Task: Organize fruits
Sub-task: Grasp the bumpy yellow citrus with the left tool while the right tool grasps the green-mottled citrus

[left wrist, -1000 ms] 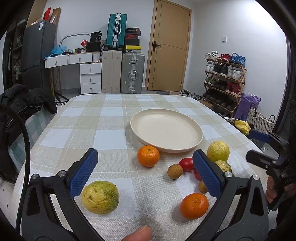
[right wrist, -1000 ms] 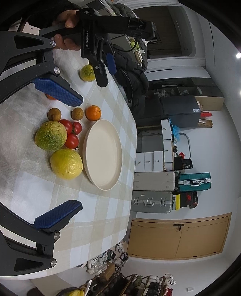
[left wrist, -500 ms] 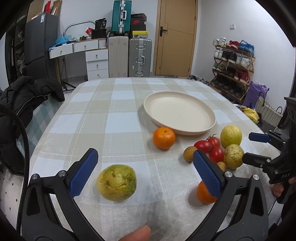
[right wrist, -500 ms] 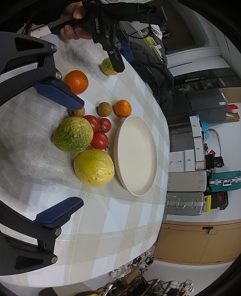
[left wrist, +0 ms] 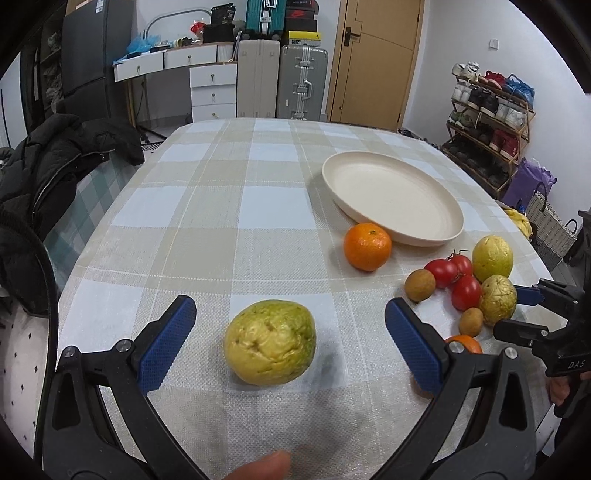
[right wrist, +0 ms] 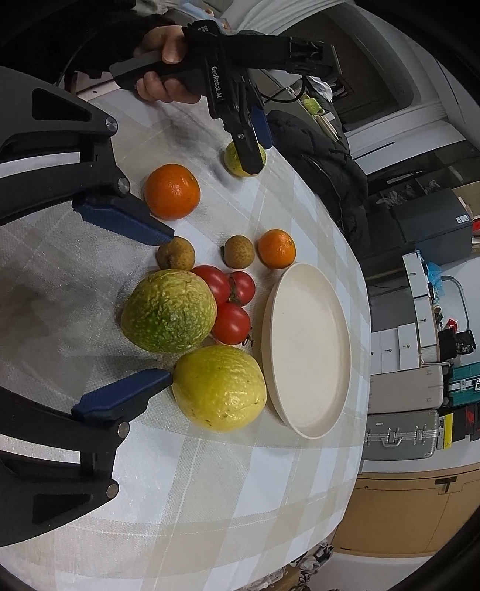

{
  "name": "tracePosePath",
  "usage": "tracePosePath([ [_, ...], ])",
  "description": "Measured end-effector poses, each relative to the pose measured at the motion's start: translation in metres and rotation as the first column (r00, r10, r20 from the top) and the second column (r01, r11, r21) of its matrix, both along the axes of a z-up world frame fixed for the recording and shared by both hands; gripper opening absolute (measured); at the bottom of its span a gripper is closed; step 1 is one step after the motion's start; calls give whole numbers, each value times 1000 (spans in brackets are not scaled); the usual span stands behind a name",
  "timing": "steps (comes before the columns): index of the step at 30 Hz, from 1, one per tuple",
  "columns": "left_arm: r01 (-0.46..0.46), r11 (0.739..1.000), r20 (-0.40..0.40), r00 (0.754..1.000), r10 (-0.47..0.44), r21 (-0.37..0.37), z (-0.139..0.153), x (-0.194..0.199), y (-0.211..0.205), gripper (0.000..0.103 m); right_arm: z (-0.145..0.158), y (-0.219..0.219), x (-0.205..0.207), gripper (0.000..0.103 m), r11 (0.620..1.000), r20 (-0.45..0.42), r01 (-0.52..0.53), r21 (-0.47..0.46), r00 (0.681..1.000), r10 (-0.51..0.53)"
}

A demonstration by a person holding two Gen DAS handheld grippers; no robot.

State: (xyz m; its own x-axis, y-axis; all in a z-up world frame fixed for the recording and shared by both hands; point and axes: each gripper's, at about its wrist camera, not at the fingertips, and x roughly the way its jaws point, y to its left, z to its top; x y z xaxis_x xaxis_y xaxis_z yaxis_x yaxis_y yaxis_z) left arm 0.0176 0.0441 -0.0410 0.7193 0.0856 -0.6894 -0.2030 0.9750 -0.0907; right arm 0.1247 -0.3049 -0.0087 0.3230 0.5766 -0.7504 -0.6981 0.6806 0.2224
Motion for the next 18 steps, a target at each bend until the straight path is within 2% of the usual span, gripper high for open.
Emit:
tracePosePath([
  [4, -2, 1000, -27, 1000, 2, -6, -4, 4, 2, 101, 0, 2, 2, 67, 1000, -13, -6, 8, 1000, 6],
  [8, 0, 1000, -43, 999, -1, -25, -7, 6, 6, 92, 0, 2, 4, 63, 1000, -35, 0, 25, 999, 0],
  [12, 0, 999, -57, 998, -2, -41, -10, 9, 9, 89, 0, 1, 5, 56, 1000, -30, 11, 19, 999, -11],
  [14, 1, 999, -62, 998, -5, -54, -12, 10, 10, 80, 0, 0, 8, 52, 1000, -35, 18, 25, 999, -17],
  [18, 10, 997, -80, 997, -15, -72, -16, 12, 12, 74, 0, -1, 8, 49, 999, -33, 19, 26, 999, -18],
])
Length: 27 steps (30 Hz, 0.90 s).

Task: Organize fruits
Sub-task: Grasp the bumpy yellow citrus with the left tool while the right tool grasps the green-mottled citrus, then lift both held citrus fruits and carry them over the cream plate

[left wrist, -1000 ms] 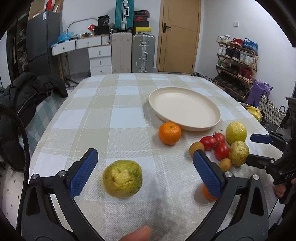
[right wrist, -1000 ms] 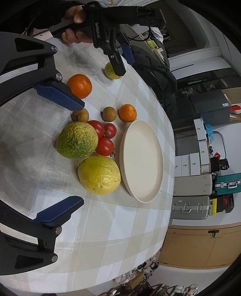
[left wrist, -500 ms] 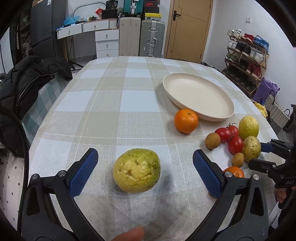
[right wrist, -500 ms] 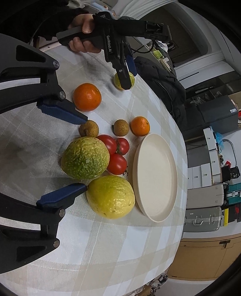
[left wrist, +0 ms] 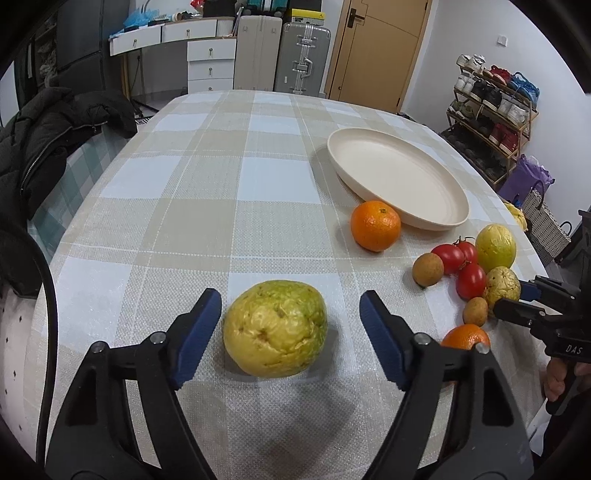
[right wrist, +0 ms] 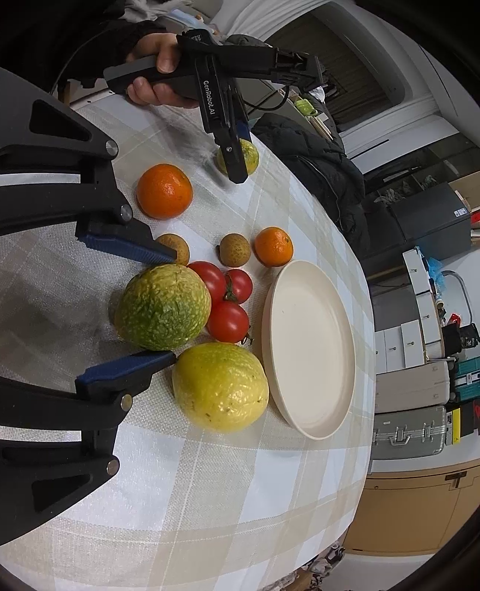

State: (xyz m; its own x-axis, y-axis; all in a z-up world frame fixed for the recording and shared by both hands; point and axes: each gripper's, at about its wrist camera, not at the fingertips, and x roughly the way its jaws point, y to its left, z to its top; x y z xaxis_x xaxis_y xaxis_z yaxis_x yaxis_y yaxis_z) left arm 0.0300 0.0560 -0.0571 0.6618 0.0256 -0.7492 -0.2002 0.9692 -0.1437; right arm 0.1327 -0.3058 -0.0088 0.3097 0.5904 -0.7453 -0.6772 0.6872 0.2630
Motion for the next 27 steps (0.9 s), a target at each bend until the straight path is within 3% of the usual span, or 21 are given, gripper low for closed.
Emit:
tracePosePath([
  [2, 5, 1000, -14, 1000, -5, -2, -2, 1, 0, 64, 0, 0, -1, 49, 1000, 2, 0, 0, 1000, 0],
  [6, 17, 1000, -33, 999, -16, 15, -5, 3, -2, 59, -1, -2, -2, 48, 1000, 7, 4, 6, 1000, -4],
  [8, 22, 999, -36, 999, -20, 31, -5, 3, -4, 47, -1, -3, -3, 48, 1000, 12, 6, 7, 1000, -6],
  [14, 37, 999, -17, 999, -36, 8, -5, 2, -1, 47, 4, -7, -7, 48, 1000, 27, 9, 23, 1000, -10],
  [27, 80, 997, 125, 989, -79, -8, 27, -6, -21, 47, 36, -16, -19, 48, 992, 121, -15, 123, 993, 0],
])
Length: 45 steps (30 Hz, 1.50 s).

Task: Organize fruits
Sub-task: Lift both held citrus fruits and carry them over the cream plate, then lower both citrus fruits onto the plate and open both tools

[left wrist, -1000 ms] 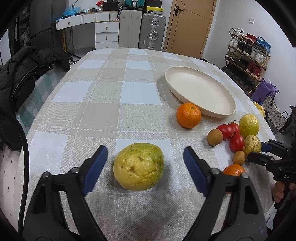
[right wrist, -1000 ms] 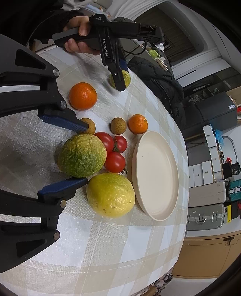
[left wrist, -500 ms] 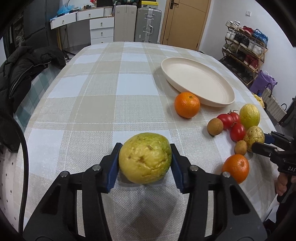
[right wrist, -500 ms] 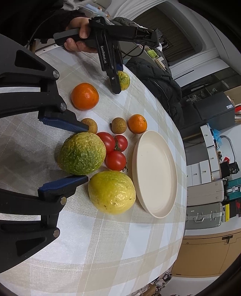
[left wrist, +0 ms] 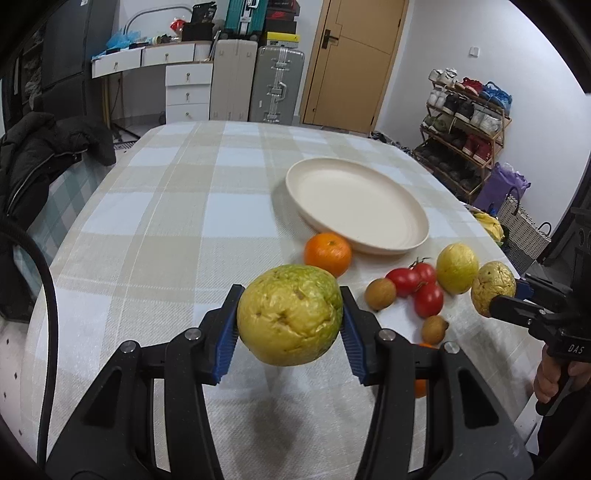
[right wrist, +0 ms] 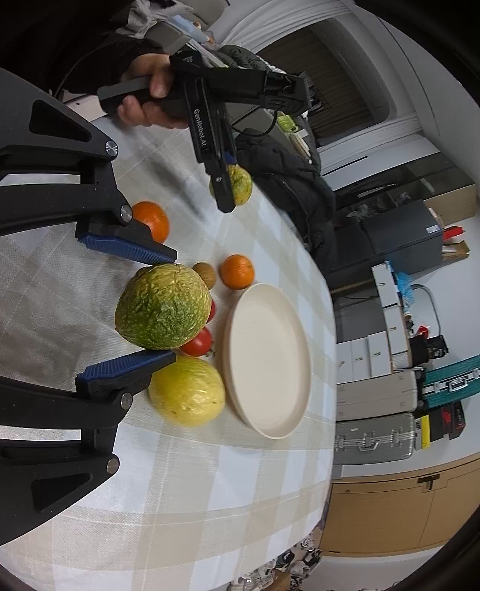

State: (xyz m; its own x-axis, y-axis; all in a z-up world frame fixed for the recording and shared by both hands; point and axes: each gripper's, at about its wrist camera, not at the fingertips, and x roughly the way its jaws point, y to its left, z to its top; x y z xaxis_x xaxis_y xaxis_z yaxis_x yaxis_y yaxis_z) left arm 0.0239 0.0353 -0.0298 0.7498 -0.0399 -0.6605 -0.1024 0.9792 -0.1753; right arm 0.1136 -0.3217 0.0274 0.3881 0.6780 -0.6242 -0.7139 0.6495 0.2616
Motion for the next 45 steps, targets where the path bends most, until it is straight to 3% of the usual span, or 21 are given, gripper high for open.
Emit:
tracePosePath([
  [20, 65, 998, 114, 991, -68, 23, 32, 44, -31, 47, 15, -13, 50, 48, 986, 55, 166, 32, 984, -168],
  [45, 102, 994, 78, 991, -105, 39, 10, 134, -51, 47, 8, 18, 109, 48, 981, -2, 196, -4, 981, -196],
])
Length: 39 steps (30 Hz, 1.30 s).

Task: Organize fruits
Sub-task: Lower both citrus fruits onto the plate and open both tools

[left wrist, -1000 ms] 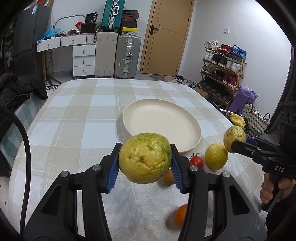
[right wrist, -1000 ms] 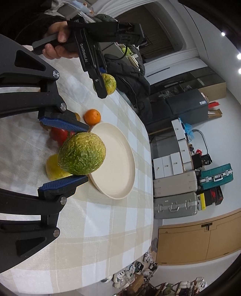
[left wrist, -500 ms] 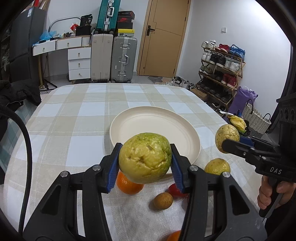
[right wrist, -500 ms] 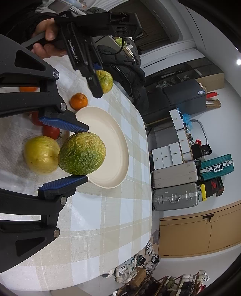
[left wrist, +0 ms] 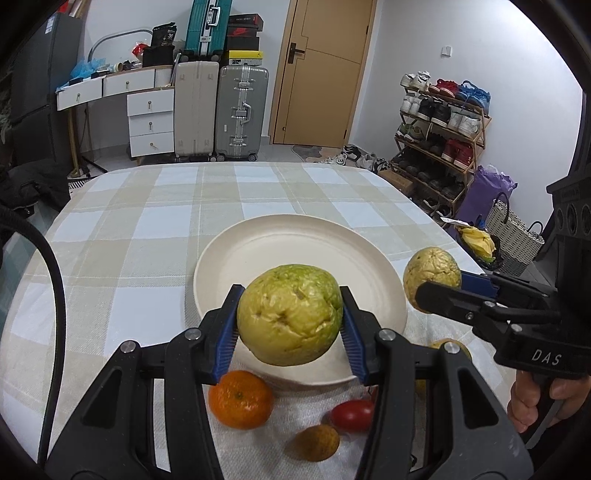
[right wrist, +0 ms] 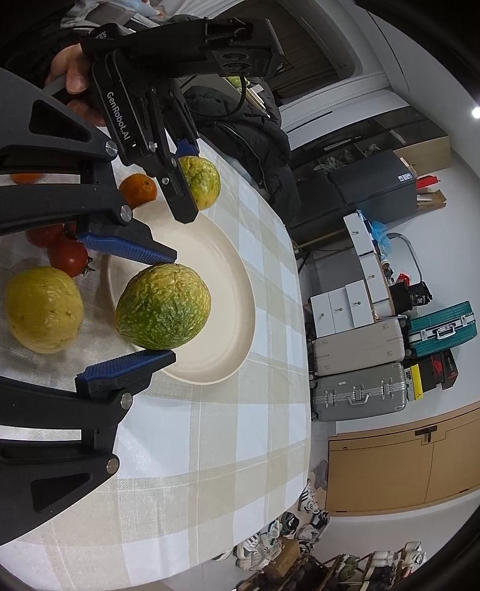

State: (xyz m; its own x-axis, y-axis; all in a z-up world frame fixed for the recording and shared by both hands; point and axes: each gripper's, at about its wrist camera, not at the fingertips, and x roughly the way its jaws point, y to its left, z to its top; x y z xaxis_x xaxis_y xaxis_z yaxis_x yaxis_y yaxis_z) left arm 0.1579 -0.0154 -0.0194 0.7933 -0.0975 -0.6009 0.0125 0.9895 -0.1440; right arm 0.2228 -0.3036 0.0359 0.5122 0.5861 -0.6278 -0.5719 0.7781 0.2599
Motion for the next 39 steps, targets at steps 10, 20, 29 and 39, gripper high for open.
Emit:
tracePosePath([
  [10, 14, 1000, -32, 999, -13, 11, -11, 27, -5, 47, -10, 11, 19, 48, 1000, -36, -5, -12, 999, 5],
  [20, 11, 1000, -89, 996, -9, 24, -28, 44, 0, 47, -19, 18, 31, 48, 1000, -68, -13, -25, 998, 12],
  [29, 3, 1000, -120, 993, -1, 15, -41, 55, 5, 47, -28, 22, 36, 48, 999, -93, -22, -46, 996, 17],
  [39, 4, 1000, -139, 990, -3, 11, -46, 58, 4, 47, -32, 24, 36, 48, 998, -88, -26, -59, 996, 21],
])
